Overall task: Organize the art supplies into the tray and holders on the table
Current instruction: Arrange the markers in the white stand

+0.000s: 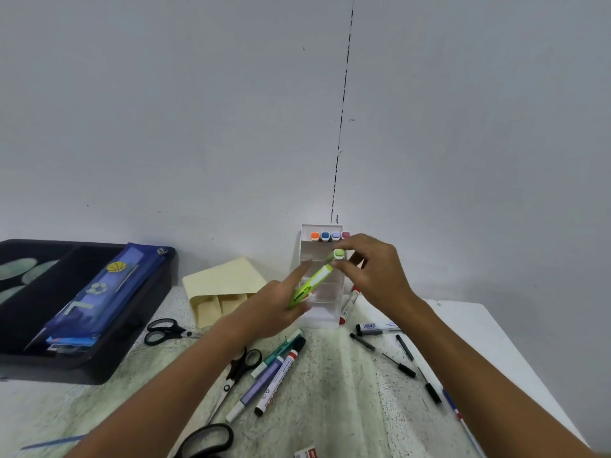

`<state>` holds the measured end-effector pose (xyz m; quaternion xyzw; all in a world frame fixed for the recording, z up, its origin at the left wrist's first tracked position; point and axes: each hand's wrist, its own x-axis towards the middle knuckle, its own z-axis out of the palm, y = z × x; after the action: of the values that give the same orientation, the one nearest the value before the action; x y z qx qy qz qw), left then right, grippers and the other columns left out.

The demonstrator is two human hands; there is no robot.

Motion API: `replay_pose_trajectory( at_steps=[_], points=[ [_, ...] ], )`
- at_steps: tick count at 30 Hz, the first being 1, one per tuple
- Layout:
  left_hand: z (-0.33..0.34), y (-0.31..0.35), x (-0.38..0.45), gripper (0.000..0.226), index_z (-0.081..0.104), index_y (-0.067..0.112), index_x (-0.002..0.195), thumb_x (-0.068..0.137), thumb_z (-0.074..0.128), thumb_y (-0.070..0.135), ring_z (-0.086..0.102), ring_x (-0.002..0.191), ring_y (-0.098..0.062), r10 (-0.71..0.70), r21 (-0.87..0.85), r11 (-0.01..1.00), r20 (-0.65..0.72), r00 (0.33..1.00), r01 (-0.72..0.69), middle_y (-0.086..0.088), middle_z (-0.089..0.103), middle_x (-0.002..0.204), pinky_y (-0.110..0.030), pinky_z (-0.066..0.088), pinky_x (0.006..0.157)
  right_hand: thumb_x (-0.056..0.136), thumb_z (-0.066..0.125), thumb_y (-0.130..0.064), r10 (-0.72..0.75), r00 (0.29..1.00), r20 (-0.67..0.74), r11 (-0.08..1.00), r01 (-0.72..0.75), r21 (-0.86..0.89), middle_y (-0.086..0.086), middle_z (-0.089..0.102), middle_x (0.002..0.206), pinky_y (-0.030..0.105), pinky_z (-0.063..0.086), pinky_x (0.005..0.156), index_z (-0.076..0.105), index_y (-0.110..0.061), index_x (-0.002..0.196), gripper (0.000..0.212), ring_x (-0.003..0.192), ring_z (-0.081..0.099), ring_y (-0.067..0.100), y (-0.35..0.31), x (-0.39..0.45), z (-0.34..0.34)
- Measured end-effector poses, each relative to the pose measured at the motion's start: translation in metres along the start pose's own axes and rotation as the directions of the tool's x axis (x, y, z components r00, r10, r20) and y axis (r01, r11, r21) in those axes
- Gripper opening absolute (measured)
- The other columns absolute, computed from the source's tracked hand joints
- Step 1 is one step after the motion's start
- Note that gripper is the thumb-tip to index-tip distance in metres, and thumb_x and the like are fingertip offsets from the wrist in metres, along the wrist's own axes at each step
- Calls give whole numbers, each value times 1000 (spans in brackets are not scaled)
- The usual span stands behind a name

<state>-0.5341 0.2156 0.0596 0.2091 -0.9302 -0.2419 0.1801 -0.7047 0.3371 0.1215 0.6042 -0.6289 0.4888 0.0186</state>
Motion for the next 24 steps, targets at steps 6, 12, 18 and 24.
replay_pose_trajectory(
  at_steps=[6,12,18,24],
  points=[
    [-5,-1,8,81,1,37,154,96,57,33,47,55,-12,-67,40,997,88,994,63,1,49,63,-27,38,58,90,66,-29,85,993,82,912,-44,-408,-3,53,81,28,36,61,73,-23,103,16,75,54,19,9,6,9],
    [-16,-10,6,86,-5,46,151,96,59,30,45,55,-10,-45,31,999,167,985,40,2,49,65,-15,36,58,98,48,-31,205,965,164,730,-39,-683,5,68,95,28,33,62,67,-25,111,24,84,62,28,7,18,21],
    [-19,2,3,68,26,35,147,92,66,27,53,50,0,-31,-225,973,107,994,54,7,54,62,-10,41,52,96,47,-27,146,979,140,723,-9,-690,5,67,84,29,38,59,66,-20,109,24,75,61,26,7,10,22],
    [-12,14,-9,34,47,15,120,92,66,20,48,48,-12,-54,-481,872,93,994,92,3,59,58,-23,41,44,91,64,-15,217,967,131,932,-245,268,-8,59,57,19,40,50,72,-24,80,17,47,51,4,-13,-6,13]
  ],
)
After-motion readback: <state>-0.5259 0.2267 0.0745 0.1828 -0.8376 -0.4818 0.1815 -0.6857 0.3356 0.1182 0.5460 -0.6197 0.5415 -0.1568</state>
